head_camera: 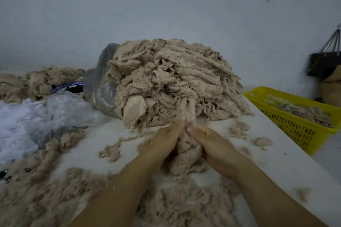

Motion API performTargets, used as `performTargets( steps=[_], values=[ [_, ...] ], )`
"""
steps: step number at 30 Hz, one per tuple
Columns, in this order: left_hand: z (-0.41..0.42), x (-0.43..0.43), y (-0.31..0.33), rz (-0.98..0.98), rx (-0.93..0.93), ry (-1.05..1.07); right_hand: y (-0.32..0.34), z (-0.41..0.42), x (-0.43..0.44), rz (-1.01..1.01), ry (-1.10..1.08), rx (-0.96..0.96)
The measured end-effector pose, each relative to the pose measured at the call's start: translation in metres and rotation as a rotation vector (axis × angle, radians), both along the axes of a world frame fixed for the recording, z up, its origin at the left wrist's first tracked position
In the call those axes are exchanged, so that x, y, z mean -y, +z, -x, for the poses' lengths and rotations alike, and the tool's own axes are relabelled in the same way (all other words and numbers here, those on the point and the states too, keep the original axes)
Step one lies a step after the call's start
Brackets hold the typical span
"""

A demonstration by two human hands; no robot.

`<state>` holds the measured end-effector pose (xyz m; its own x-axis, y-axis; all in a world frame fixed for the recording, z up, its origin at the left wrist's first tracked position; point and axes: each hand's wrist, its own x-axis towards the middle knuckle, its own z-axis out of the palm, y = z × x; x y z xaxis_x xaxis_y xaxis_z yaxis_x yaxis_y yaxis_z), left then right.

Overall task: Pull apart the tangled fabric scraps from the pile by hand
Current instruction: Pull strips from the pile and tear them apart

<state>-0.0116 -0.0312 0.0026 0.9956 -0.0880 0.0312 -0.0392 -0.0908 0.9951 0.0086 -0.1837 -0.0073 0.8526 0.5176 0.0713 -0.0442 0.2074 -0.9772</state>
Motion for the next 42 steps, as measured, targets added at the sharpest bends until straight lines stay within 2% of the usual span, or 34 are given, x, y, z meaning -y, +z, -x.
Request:
performTargets(
  steps=[2,6,9,11,14,17,20,23,26,31,33,37,39,42],
  values=[
    [-0.003,0.001,0.001,0.116,-0.046,0.003,-0.003,0.004,-0.003,0.164,0.036,0.082],
    [-0.007,-0.007,0.005,0.453,-0.259,0.042,0.005,0.01,-0.005,0.52,0.137,0.282],
    [-0.009,-0.008,0.002,0.526,-0.306,0.1,0.004,0.007,-0.006,0.655,0.186,0.348],
    [-0.011,-0.006,0.0,0.407,-0.207,0.18,0.002,0.006,-0.005,0.648,0.169,0.351],
    [-0.011,-0.006,-0.002,-0.033,0.165,0.223,-0.001,0.004,-0.005,0.435,0.038,0.13],
    [-0.005,0.0,-0.005,-0.414,0.373,0.028,-0.002,-0.004,-0.004,0.161,-0.115,-0.029],
    [-0.003,0.007,-0.009,-0.514,0.432,-0.135,-0.001,-0.007,-0.001,0.205,-0.298,-0.01],
    [-0.005,0.006,-0.01,-0.461,0.419,-0.099,0.0,-0.01,-0.003,0.233,-0.526,-0.018],
    [-0.006,0.004,-0.006,-0.351,0.305,-0.03,0.005,-0.009,-0.007,0.184,-0.592,-0.023],
    [-0.009,0.001,-0.002,0.086,0.002,0.18,0.005,-0.003,-0.011,0.229,-0.497,0.129],
    [-0.013,0.0,-0.003,0.173,-0.065,0.228,0.005,-0.002,-0.011,0.251,-0.475,0.165],
    [-0.018,-0.004,-0.003,0.276,-0.091,0.3,0.004,0.001,-0.012,0.359,-0.409,0.349],
    [-0.018,-0.006,-0.003,0.283,-0.079,0.243,0.004,0.002,-0.013,0.438,-0.352,0.462],
    [-0.018,-0.005,-0.003,0.185,-0.115,0.086,0.001,0.005,-0.014,0.58,-0.213,0.565]
  ],
)
